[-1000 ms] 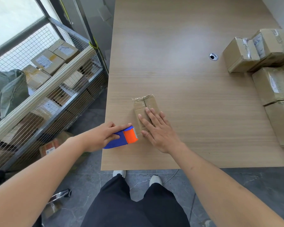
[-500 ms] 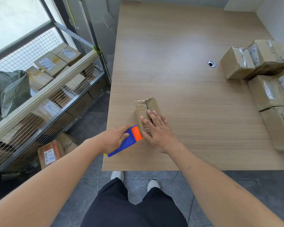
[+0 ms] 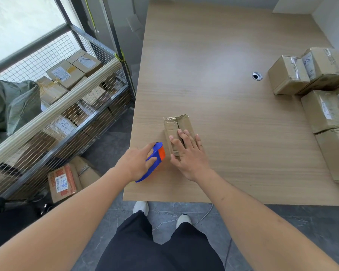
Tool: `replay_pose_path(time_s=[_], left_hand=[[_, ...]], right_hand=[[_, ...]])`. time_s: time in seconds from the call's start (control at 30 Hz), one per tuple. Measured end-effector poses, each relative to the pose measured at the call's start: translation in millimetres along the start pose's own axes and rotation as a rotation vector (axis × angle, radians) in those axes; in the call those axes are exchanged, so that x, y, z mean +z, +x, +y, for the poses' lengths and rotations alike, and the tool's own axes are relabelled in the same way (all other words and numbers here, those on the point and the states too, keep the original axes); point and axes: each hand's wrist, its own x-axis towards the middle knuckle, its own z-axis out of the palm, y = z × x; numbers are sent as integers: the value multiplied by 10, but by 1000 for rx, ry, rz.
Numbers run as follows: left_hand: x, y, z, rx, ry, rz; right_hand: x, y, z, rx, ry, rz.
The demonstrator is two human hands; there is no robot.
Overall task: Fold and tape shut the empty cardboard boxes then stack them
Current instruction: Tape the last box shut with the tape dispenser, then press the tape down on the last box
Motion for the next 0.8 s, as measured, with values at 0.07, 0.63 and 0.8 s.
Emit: replay_pose_path(time_s=[0.07, 0.63, 0.8], left_hand=[[80, 15, 90, -60, -57, 77], [318, 153, 224, -155, -116, 255], [303, 107, 229, -142, -83, 212]], right_hand=[[30, 2, -25, 25, 3, 39], [203, -5, 16, -15, -39, 261], [60, -6, 90, -49, 8, 156]])
